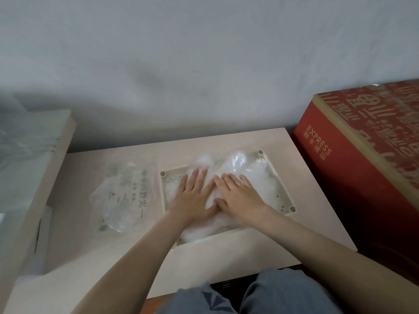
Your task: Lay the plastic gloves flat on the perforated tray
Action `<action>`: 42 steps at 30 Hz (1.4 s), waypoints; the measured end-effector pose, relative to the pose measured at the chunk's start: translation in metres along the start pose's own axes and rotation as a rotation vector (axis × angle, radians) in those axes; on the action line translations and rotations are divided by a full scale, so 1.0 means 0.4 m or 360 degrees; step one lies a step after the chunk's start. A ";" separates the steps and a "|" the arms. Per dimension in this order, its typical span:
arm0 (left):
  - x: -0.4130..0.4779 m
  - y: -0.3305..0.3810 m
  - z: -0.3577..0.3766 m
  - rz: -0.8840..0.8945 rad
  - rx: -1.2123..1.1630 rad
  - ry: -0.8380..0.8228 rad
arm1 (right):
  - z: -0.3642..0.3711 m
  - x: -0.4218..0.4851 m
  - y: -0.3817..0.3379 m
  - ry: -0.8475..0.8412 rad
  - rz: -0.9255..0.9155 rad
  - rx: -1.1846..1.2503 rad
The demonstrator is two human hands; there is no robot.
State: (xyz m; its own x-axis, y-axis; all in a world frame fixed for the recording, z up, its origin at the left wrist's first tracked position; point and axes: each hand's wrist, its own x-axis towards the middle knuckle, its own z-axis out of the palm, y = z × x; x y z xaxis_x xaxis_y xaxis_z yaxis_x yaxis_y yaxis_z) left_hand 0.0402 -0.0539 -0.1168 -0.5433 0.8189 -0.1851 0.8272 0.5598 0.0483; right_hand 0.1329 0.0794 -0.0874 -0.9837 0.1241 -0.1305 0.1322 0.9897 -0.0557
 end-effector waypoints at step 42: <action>-0.214 -0.197 -0.241 -0.0940 -0.2742 0.0854 | -0.198 0.064 -0.082 0.0016 0.0214 0.1862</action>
State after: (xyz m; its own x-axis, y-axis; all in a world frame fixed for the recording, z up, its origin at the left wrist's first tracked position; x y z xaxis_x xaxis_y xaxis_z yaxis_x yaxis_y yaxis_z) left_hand 0.0077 -0.1560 -0.0102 -0.9254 0.2596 -0.2761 -0.2945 -0.0343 0.9550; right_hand 0.0939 0.0560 -0.0106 -0.9535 0.2279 -0.1972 0.2615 0.3006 -0.9172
